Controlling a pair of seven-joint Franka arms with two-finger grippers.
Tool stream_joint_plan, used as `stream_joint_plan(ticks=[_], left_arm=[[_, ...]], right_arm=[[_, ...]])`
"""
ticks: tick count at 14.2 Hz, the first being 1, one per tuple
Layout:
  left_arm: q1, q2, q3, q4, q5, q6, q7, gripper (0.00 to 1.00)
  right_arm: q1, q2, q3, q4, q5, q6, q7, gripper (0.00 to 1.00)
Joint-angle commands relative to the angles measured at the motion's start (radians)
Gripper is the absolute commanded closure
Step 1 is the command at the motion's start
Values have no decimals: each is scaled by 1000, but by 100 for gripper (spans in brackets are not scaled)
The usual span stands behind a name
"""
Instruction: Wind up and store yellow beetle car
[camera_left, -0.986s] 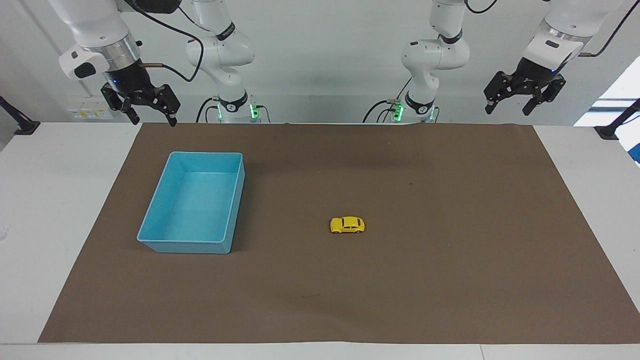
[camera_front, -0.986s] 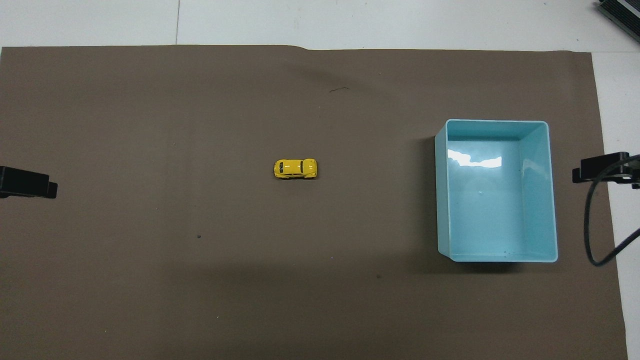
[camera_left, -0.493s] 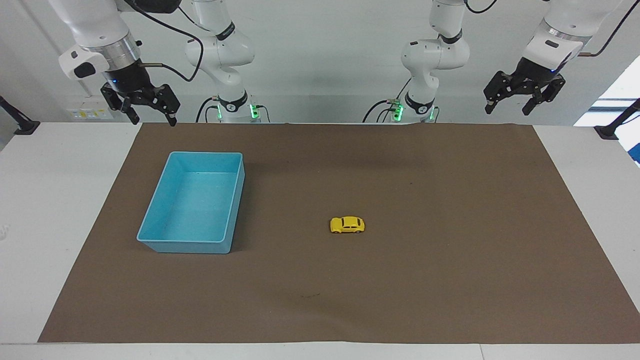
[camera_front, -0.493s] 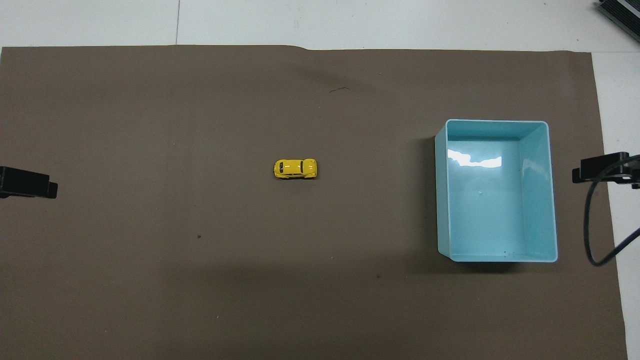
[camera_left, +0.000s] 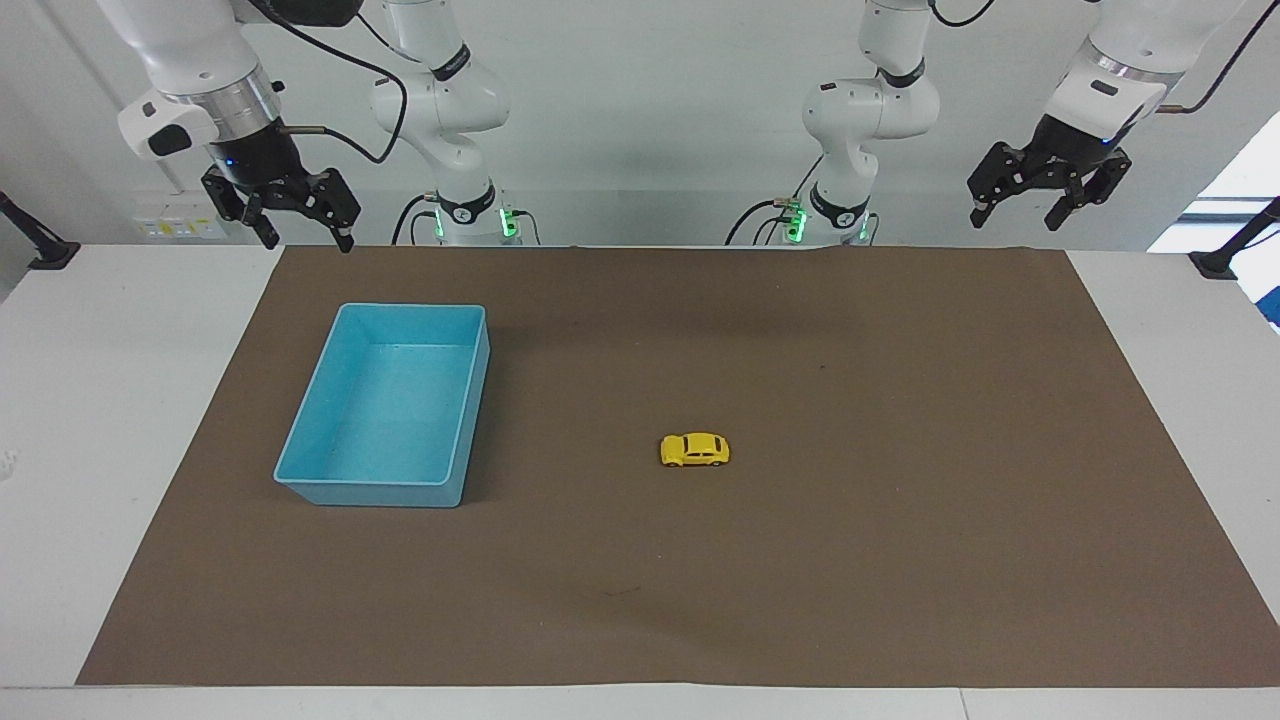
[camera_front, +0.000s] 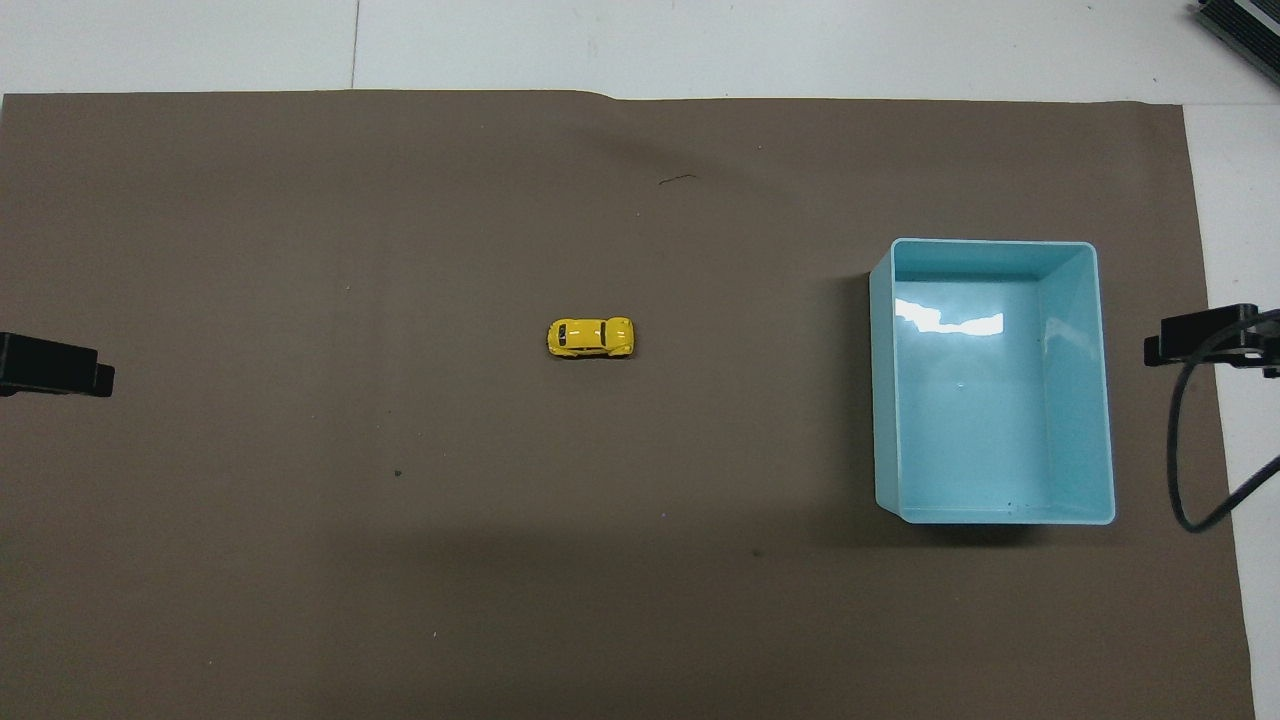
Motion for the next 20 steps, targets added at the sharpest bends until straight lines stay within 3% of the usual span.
stream_joint_plan(ticks=[1,20], left_arm=[[10,-10,-7,-11,-17,12,-7,0],[2,16,-9,-20,-17,72,-22,0]], right_arm=[[-7,-8,3,-6,10,3,-17,0],[-7,-8,3,-6,10,3,-17,0]])
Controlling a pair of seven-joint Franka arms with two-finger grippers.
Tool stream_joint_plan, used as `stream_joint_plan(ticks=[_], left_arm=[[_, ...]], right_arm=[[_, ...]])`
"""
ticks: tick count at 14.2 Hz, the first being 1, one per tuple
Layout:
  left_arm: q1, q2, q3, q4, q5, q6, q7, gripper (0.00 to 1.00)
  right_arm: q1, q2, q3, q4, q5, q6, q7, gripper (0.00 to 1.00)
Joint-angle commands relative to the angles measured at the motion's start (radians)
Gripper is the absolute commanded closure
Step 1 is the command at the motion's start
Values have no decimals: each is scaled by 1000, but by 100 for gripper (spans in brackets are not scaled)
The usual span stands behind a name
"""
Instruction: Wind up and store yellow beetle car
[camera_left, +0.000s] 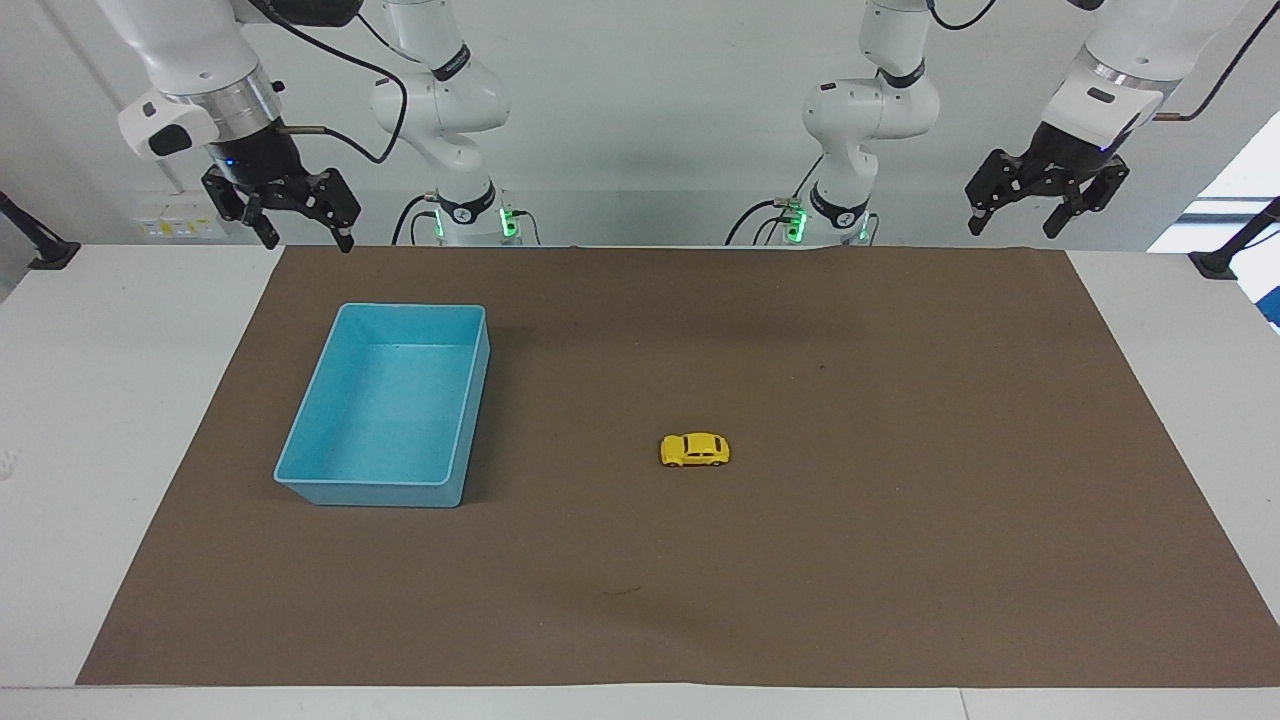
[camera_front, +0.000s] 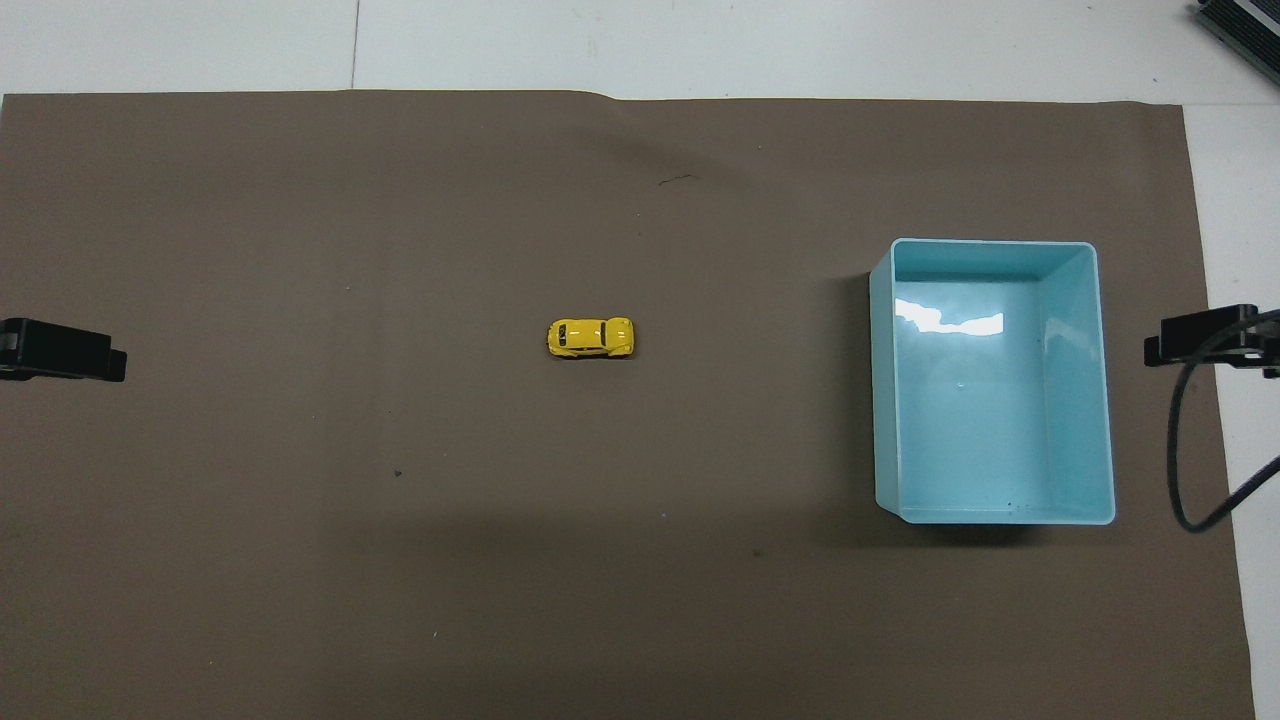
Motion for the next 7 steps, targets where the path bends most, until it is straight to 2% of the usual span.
stream_joint_plan(ticks=[1,7], left_arm=[[1,-1,-2,-21,-17,41,-17,0],[-2,33,-16,-31,-17,95,-63,0]], right_arm=[[-7,-8,3,-6,10,3,-17,0],[-7,-8,3,-6,10,3,-17,0]])
